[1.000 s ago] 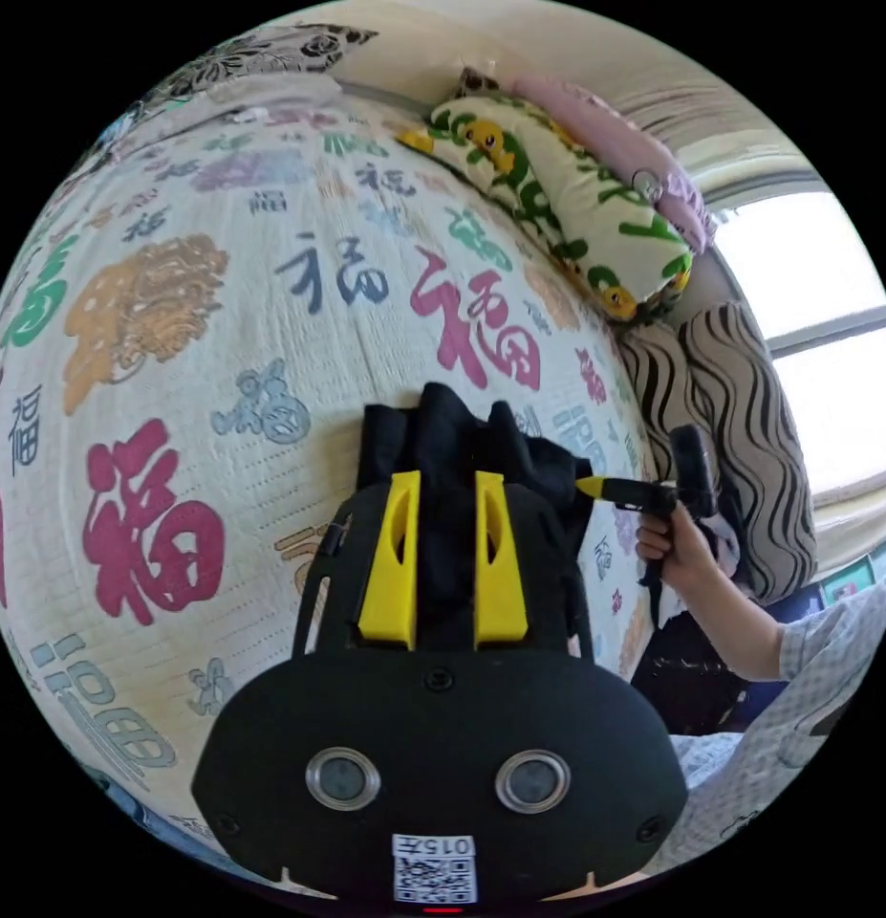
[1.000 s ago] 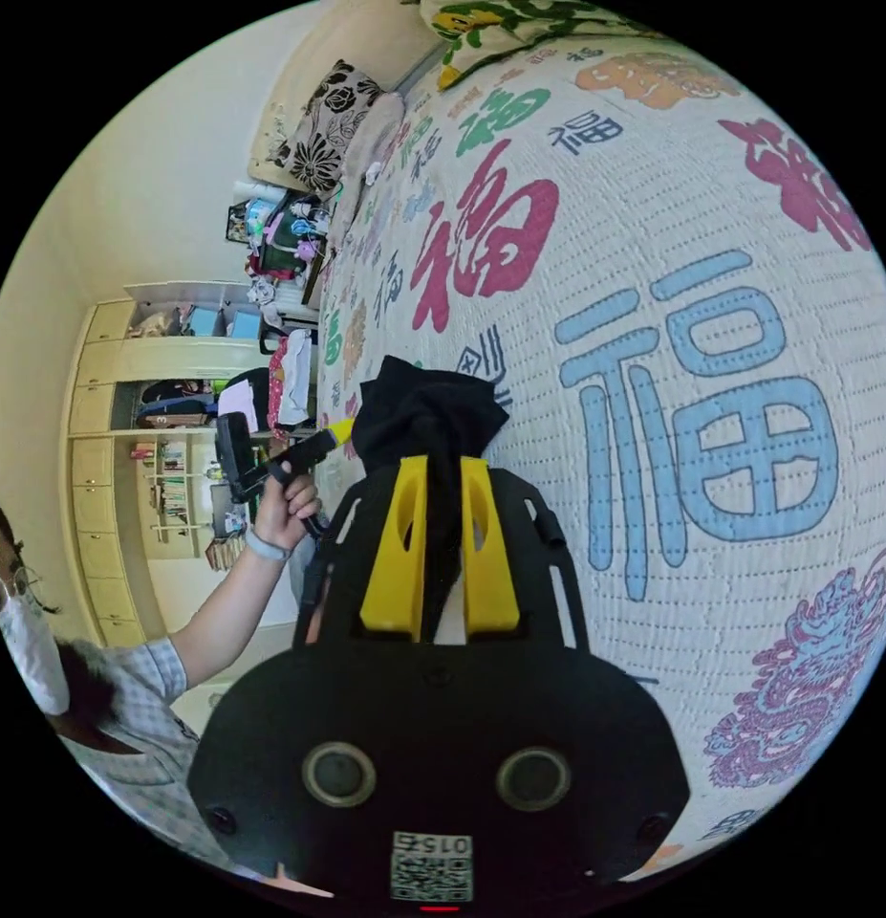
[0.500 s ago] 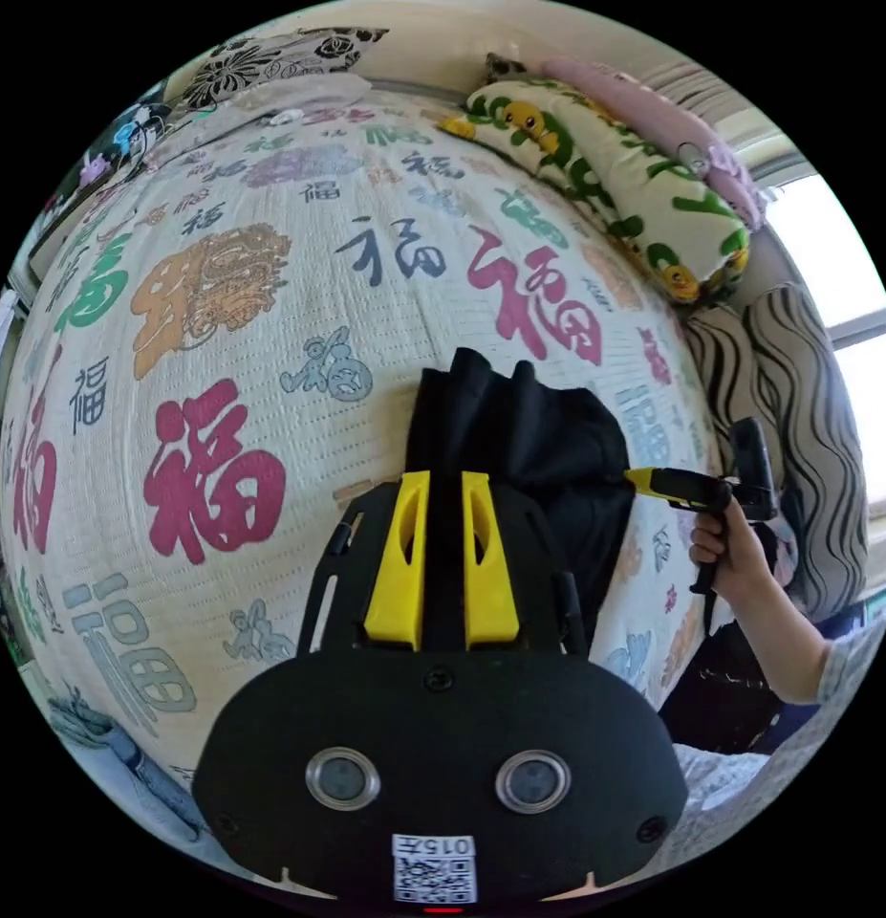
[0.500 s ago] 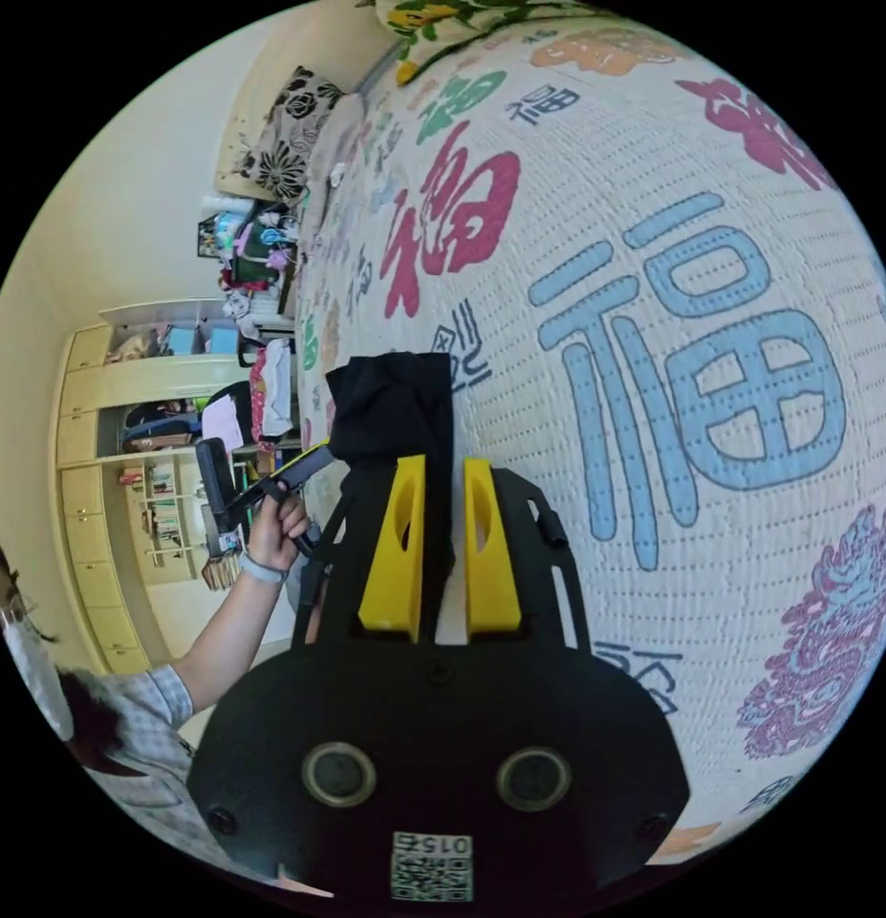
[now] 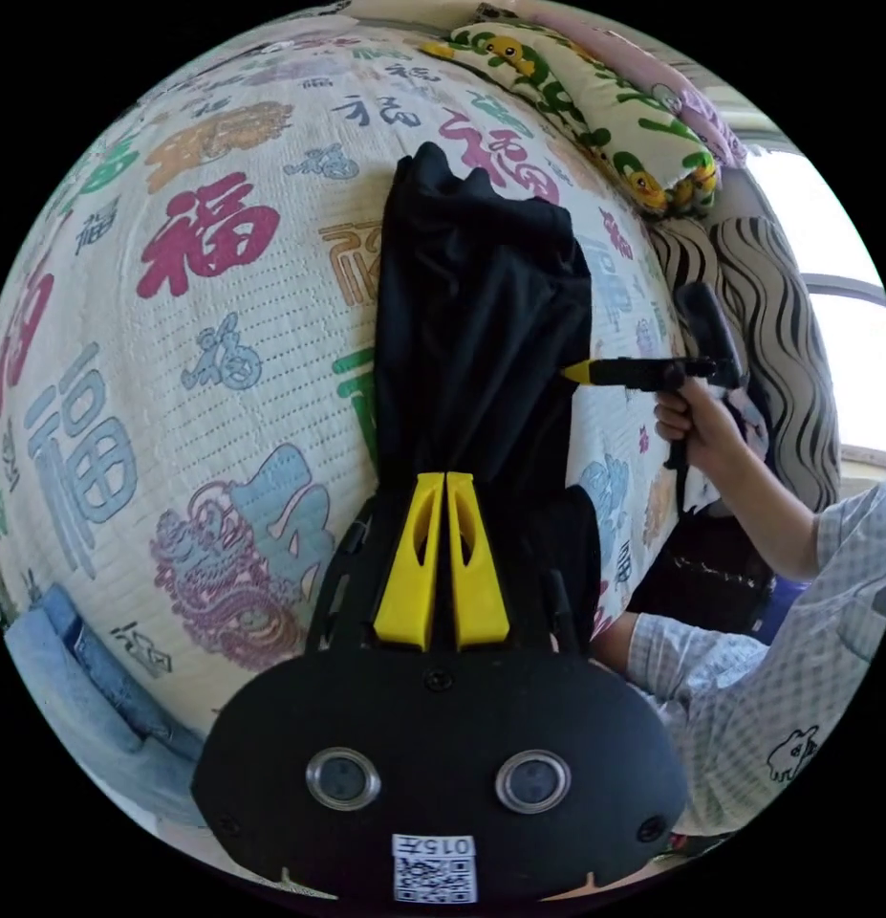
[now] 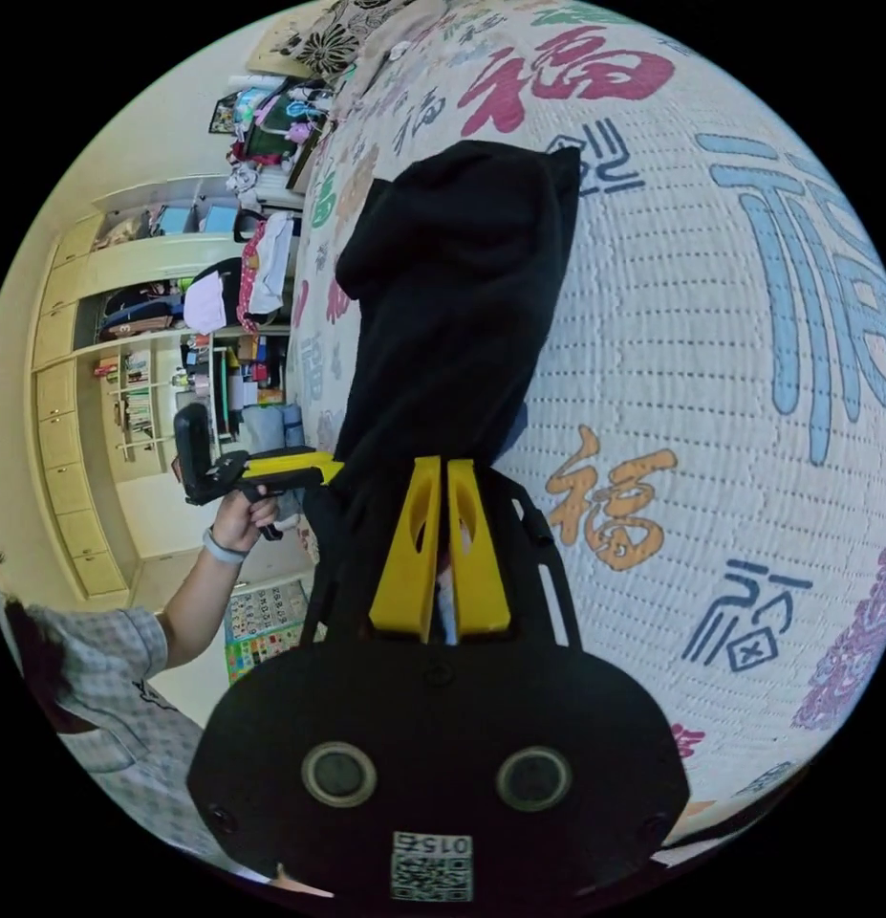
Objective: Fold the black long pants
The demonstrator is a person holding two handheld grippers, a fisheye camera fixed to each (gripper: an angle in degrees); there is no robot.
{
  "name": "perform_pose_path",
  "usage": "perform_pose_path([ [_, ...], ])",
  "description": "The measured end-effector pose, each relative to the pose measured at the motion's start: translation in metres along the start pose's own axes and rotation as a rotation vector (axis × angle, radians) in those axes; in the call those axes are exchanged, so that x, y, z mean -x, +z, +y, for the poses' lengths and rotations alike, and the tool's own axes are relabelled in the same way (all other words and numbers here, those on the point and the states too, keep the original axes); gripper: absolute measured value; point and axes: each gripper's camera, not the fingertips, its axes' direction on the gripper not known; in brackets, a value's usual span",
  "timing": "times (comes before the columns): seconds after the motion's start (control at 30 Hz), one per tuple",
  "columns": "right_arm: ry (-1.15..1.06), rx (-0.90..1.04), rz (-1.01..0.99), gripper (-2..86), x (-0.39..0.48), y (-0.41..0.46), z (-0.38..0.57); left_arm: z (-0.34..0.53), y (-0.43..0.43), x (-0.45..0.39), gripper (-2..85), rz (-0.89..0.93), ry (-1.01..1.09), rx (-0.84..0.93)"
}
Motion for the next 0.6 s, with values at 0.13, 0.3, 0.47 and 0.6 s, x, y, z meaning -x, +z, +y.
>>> perform_pose_path([
  [0.13, -0.037, 0.101, -0.040, 2.8, -0.006, 0.004, 0.014, 0.012, 0.000, 0.004, 4.1, -0.080, -0.023, 0.087],
  [0.3, -0.020, -0.178, 0.050, 9.1, -0.018, -0.057, -0.008, -0.016, -0.055, 0.017, 8.9, -0.001, -0.012, -0.236],
  [0.47, 0.029, -0.199, 0.014, 11.9, -0.030, -0.060, -0.061, -0.100, -0.052, 0.046, 11.0, 0.100, -0.069, -0.311],
  [0.6, 0.097, -0.159, 0.034, 8.0, -0.044, -0.047, -0.079, -0.137, -0.025, 0.061, 10.1, 0.117, -0.134, -0.219],
])
